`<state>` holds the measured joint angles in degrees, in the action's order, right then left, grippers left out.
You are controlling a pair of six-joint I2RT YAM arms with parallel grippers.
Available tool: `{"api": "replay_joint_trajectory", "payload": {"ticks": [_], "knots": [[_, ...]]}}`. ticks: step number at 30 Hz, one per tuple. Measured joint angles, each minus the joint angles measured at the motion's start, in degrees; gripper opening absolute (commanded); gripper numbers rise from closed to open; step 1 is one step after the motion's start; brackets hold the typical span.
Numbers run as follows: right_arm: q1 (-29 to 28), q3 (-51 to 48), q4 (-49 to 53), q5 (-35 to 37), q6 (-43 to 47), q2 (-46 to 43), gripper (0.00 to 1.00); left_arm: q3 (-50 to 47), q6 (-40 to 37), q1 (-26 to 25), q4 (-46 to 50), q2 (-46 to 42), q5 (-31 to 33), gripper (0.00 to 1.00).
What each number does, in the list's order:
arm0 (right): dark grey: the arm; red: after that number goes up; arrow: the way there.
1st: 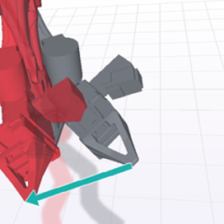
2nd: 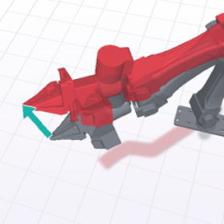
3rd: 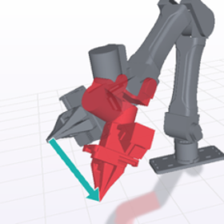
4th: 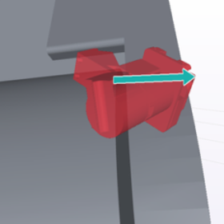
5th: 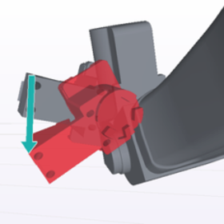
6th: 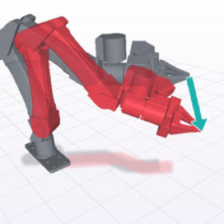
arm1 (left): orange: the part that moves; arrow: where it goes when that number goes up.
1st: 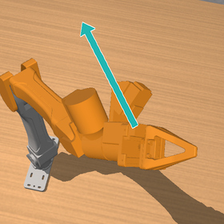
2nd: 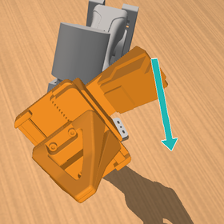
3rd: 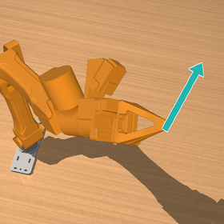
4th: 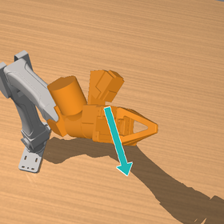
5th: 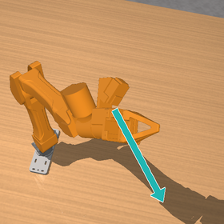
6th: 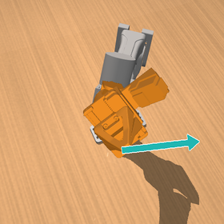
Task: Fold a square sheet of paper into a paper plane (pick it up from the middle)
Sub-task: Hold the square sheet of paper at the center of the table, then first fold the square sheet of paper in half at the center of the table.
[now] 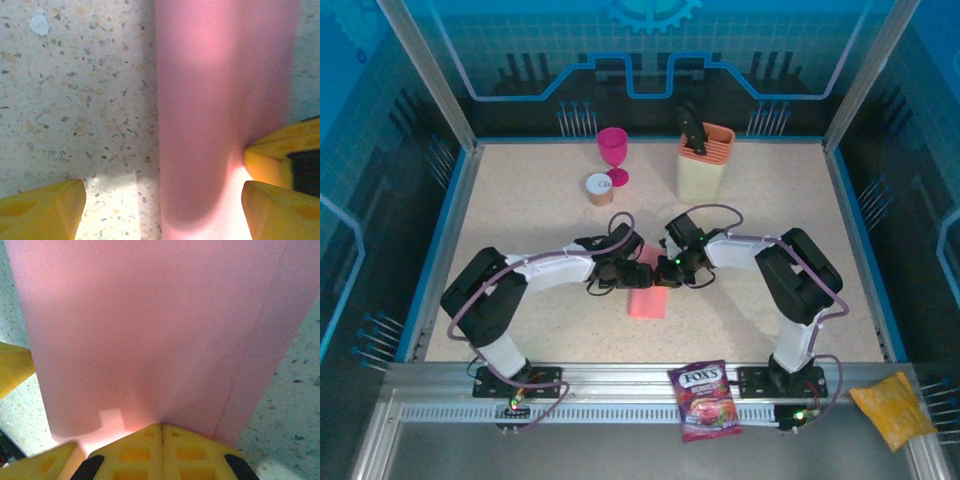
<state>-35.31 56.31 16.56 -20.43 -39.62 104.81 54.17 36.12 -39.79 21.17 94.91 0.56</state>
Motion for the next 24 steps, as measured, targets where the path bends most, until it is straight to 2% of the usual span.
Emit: {"api": "replay_joint_trajectory", "payload": {"ticks": [3,5,8,12,15,17,24], "knots": [[0.02,-0.07,-0.15,-0.02,0.0,-0.02,0.04,0.0,-0.02,0.87,0.48,-4.33,-0.92,0.85],[0.02,-0.07,-0.17,-0.02,0.0,-0.02,0.04,0.0,-0.02,1.64,0.46,-6.99,-2.1,0.81],[0.02,-0.07,-0.2,-0.07,0.0,-0.02,0.04,0.0,0.48,2.4,0.02,-8.76,-4.39,0.63],[0.02,-0.11,-0.37,-0.2,0.02,0.0,0.04,-1.07,1.36,2.51,-2.49,-8.68,-8.92,0.28],[0.02,-0.11,-0.37,-0.2,0.02,0.0,0.04,-1.9,1.73,2.51,-4.55,-7.93,-11.76,0.11],[0.02,-0.11,-0.37,-0.22,0.04,0.0,0.04,-1.95,1.75,2.51,-5.55,-6.99,-13.09,0.08],[0.02,-0.11,-0.39,-0.22,0.07,0.0,0.03,-1.95,1.49,2.51,-7.26,-3.89,-15.02,0.06]]}}
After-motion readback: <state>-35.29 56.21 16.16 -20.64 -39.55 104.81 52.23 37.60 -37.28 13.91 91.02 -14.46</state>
